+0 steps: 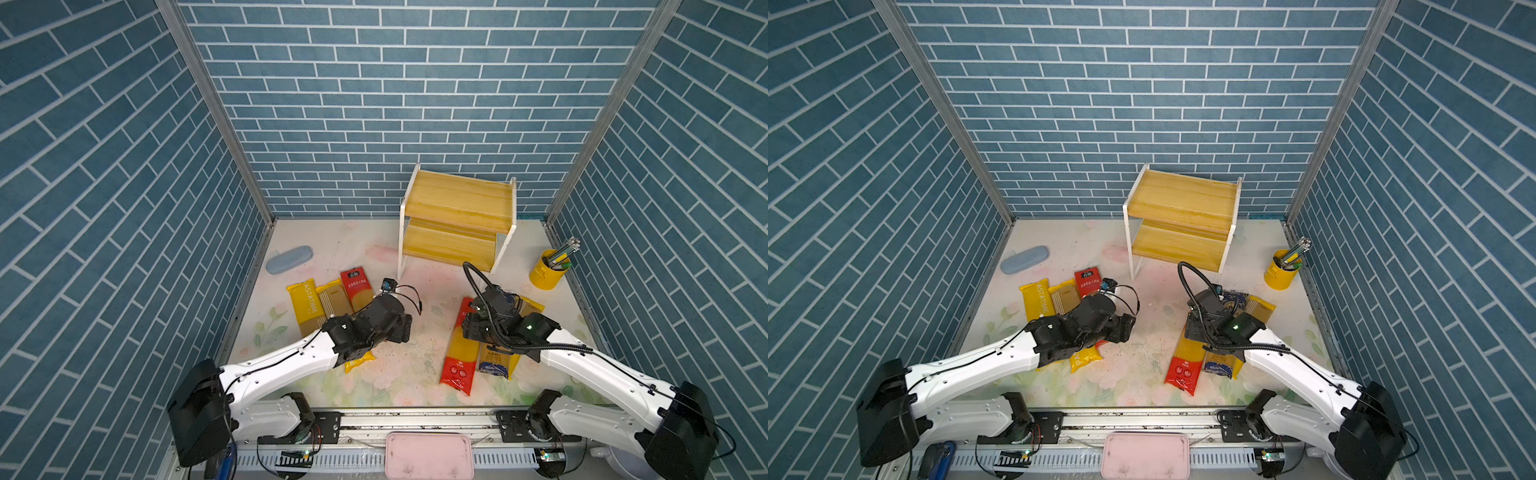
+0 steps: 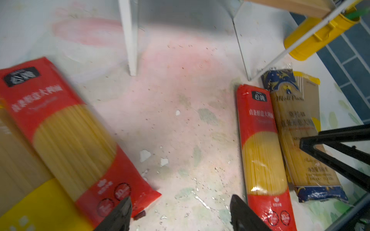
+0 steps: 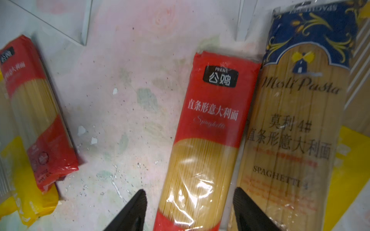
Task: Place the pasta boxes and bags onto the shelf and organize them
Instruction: 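Reach the right gripper onto the red spaghetti bag while the left gripper follows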
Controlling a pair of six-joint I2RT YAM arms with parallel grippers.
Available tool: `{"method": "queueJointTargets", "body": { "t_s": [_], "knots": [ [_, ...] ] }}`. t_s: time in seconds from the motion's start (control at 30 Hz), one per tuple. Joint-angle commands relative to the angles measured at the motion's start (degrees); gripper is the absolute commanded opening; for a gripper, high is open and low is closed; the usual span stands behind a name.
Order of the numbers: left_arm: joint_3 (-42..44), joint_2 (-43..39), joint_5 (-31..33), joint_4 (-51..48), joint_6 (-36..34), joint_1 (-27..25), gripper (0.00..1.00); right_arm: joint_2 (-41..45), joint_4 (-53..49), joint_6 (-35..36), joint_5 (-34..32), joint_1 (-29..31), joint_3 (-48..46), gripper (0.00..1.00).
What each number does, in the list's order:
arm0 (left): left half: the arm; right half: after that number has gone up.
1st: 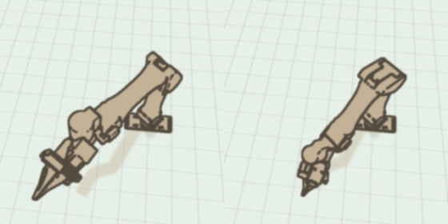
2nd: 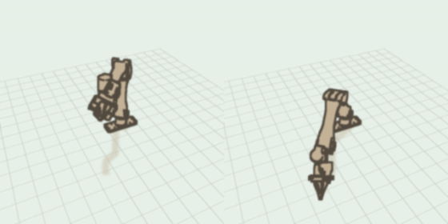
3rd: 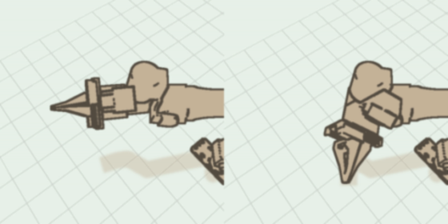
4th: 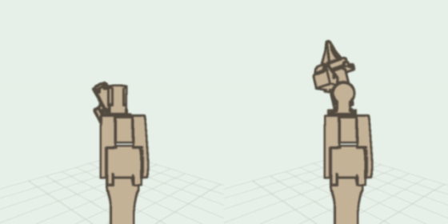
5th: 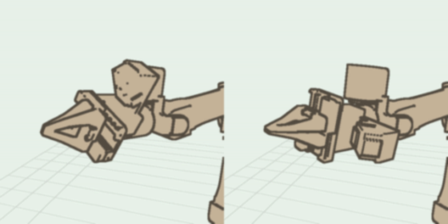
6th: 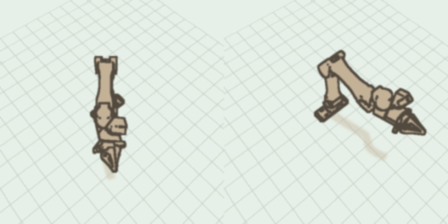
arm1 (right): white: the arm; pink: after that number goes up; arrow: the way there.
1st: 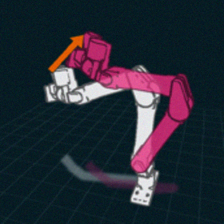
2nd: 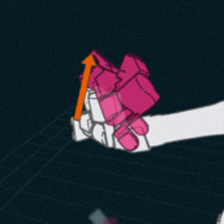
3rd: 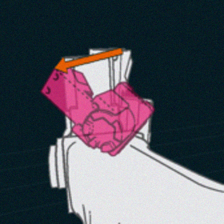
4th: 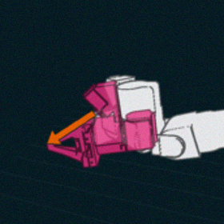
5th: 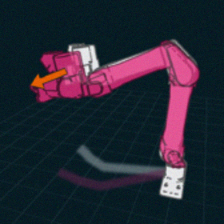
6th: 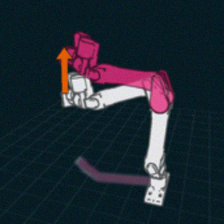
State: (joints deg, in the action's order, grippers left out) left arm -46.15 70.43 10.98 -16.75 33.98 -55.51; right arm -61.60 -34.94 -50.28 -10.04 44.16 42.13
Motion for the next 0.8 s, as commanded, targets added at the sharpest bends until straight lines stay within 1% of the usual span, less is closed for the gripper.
{"method": "queueJointTargets", "body": {
  "t_s": [0.0, 0.07, 0.13, 0.2, 0.3, 0.33, 0.43, 0.5, 0.53, 0.63, 0.77],
  "knots": [
    [-0.5, 2.7, -0.7, 3.9, 1.7, -2.0, 0.78, 0.5, -5.1, -3.6, 0.9, 0.7, -1.6, 0.70],
    [0.2, 4.0, -4.7, 7.4, 2.1, -2.1, 0.78, 2.2, -6.5, -3.9, 1.4, 1.0, -2.5, 0.70],
    [1.5, 4.9, -6.9, 11.1, 3.1, -2.1, 0.78, 3.0, -6.9, -4.3, 2.1, 1.0, -3.4, 0.70],
    [1.7, 6.1, -7.2, 13.1, 4.0, -2.1, 0.77, 3.0, -6.3, -4.9, 2.4, 1.0, -4.3, 0.69],
    [0.3, 7.8, -7.6, 13.3, 3.9, -2.1, 0.77, 3.8, -3.0, -7.5, 3.2, 0.9, -7.0, 0.59],
    [0.2, 8.1, -7.5, 13.5, 3.9, -2.1, 0.77, 4.0, -1.2, -8.3, 4.0, 0.7, -7.7, 0.57],
    [1.2, 8.4, -6.2, 14.6, 5.0, -2.1, 0.76, 2.0, 4.8, -9.4, 8.8, 0.3, -7.7, 0.56],
    [1.7, 9.1, -6.5, 15.8, 5.1, -2.1, 0.76, 0.2, 6.7, -10.7, 10.6, 0.4, -7.1, 0.54],
    [1.6, 9.7, -6.7, 16.0, 5.2, -2.1, 0.76, 0.0, 7.5, -11.5, 11.0, 0.5, -7.5, 0.53],
    [1.0, 11.0, -7.6, 16.6, 5.7, -2.1, 0.76, 1.3, 8.9, -13.0, 8.9, -0.1, -9.9, 0.52],
    [0.4, 12.4, -9.0, 17.6, 6.9, -2.1, 0.77, 0.6, 9.3, -15.1, 9.2, -2.0, -11.8, 0.49]
  ]
}}
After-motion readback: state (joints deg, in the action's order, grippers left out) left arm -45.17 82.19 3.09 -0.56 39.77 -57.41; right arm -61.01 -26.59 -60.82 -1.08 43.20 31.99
